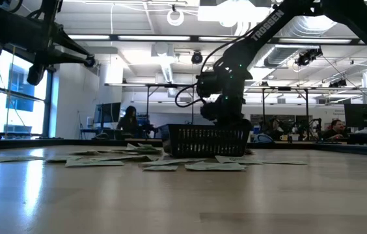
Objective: Pick and place Stevia / Truvia into bins
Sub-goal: Put the green stevia packet into the black bin
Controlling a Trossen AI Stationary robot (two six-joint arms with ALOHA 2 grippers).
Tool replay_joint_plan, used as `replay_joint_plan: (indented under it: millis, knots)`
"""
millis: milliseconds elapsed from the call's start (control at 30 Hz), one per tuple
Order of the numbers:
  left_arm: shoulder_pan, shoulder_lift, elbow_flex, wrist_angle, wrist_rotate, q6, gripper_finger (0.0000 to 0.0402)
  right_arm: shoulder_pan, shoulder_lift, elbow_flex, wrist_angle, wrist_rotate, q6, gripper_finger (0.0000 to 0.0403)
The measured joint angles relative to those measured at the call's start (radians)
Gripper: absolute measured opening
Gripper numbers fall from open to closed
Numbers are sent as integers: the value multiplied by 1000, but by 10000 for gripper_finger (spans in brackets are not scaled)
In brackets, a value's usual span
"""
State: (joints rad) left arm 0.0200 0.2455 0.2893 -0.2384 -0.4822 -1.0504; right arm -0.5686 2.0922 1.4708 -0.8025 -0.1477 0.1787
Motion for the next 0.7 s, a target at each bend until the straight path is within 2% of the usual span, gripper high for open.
replay_joint_plan:
  millis: [200, 333, 500, 700]
  knots:
    - [0, 2, 0, -5, -5, 2, 111, -9, -57, 0, 9, 129, -14, 1]
    - [0, 2, 0, -4, -30, 2, 111, -28, -119, 0, 5, 149, -14, 1]
    - [0, 2, 0, -4, -35, 2, 111, -24, -230, 0, -45, 104, 7, 0]
    - [0, 2, 0, -4, -37, 2, 111, 60, -362, 0, -110, -68, 89, 0]
